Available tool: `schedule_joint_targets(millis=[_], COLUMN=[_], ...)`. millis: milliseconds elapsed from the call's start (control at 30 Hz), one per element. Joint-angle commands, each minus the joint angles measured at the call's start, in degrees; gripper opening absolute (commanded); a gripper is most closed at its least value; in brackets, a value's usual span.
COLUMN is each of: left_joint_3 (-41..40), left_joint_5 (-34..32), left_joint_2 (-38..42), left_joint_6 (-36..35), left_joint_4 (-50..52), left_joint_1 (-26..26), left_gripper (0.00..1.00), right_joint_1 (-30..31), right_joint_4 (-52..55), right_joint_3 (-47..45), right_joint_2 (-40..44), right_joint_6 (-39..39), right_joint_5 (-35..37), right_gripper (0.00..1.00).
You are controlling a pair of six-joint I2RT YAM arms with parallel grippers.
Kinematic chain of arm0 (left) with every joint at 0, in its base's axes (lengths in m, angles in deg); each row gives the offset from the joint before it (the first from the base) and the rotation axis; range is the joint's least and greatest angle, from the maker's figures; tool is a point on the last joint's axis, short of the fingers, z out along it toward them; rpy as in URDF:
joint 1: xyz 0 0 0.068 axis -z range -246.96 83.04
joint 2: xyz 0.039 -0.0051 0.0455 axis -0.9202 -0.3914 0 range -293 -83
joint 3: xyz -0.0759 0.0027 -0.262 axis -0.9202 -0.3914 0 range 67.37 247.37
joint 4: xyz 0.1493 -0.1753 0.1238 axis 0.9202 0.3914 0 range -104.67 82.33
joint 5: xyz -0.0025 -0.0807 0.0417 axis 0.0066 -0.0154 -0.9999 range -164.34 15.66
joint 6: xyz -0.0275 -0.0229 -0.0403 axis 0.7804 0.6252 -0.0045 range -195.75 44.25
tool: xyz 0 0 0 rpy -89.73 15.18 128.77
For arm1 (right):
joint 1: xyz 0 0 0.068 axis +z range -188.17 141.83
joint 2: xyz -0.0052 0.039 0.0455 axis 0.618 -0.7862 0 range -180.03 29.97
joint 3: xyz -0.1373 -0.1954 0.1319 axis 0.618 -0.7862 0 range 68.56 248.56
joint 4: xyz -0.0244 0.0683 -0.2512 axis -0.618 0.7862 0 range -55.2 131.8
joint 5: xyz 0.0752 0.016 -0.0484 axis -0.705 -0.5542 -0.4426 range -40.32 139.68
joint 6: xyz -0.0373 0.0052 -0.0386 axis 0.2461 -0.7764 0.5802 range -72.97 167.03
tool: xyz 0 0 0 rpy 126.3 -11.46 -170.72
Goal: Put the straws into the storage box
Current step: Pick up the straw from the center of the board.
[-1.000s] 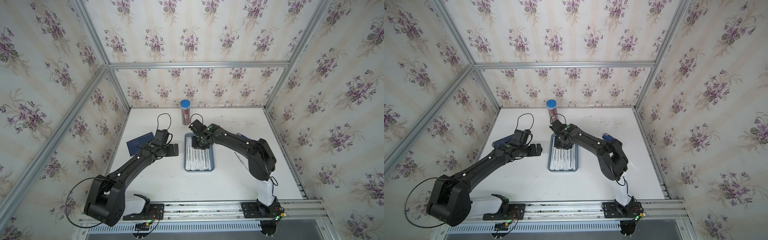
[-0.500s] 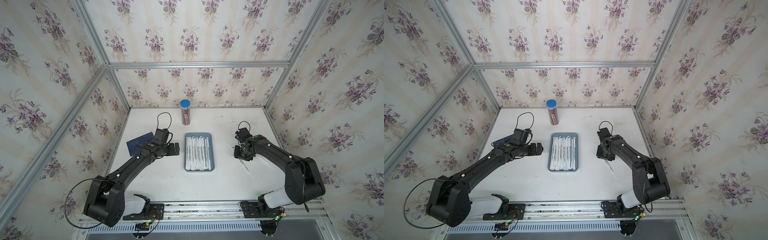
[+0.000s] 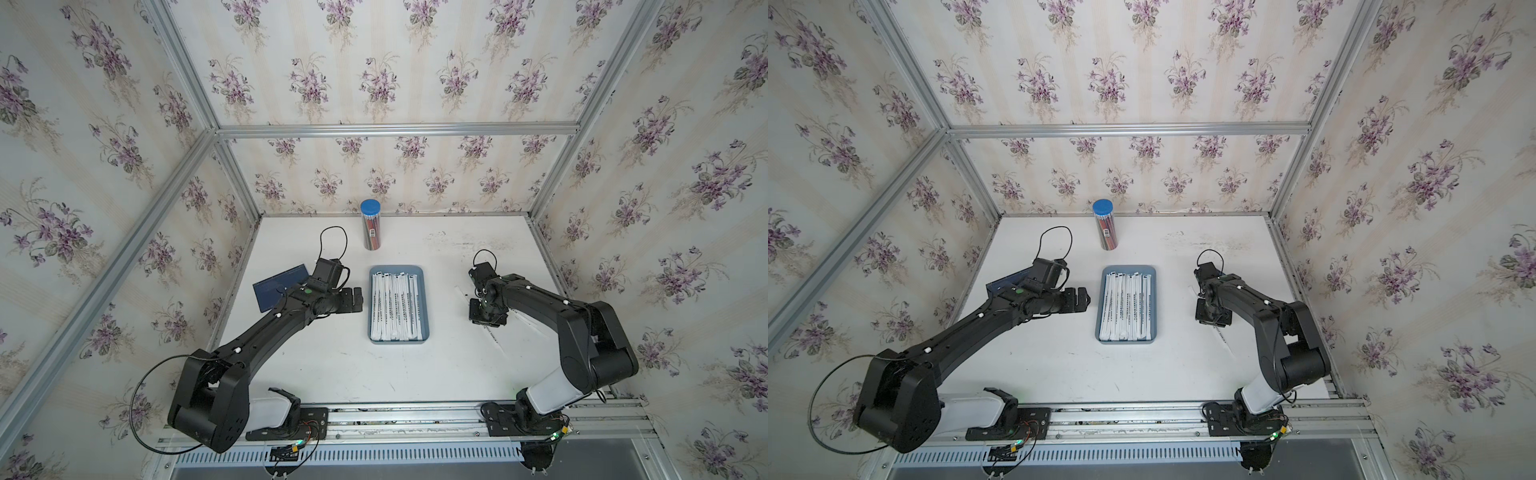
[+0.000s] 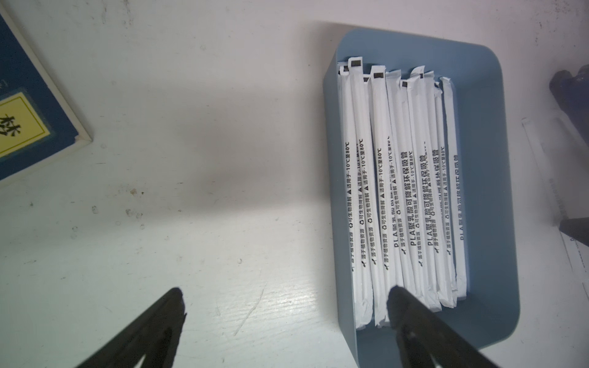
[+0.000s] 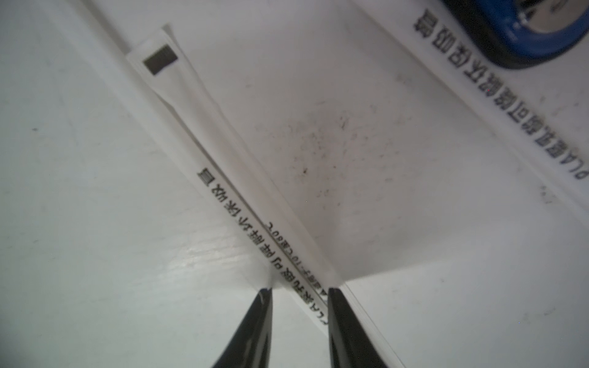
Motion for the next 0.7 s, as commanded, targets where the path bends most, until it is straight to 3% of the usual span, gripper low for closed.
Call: schedule_joint_targets(millis=[0, 467, 667], left_joint_3=[0.5, 0.7, 0.6], left_joint_5=[-0.5, -0.2, -0.9], left_joint_2=[-0.3, -0.9, -0.6], left_joint_6=[-0.2, -0.1, -0.6], left_joint_4=[0.5, -0.1, 0.3], left_joint_1=[-0.1, 0.1, 0.1], left_gripper=[1.0, 1.0, 1.0], right_joint_1=[0.0, 2.5, 2.5], right_joint_4=[-1.1, -2.8, -2.2], right_joint_3=[-0.1, -0.1, 1.6], right_joint_2=[-0.4, -0.2, -1.9], right_joint_6=[-0.2, -5.6, -4.5], right_joint_5=[-0.7, -9.1, -5.6], right_gripper=[0.32, 0.27, 0.29])
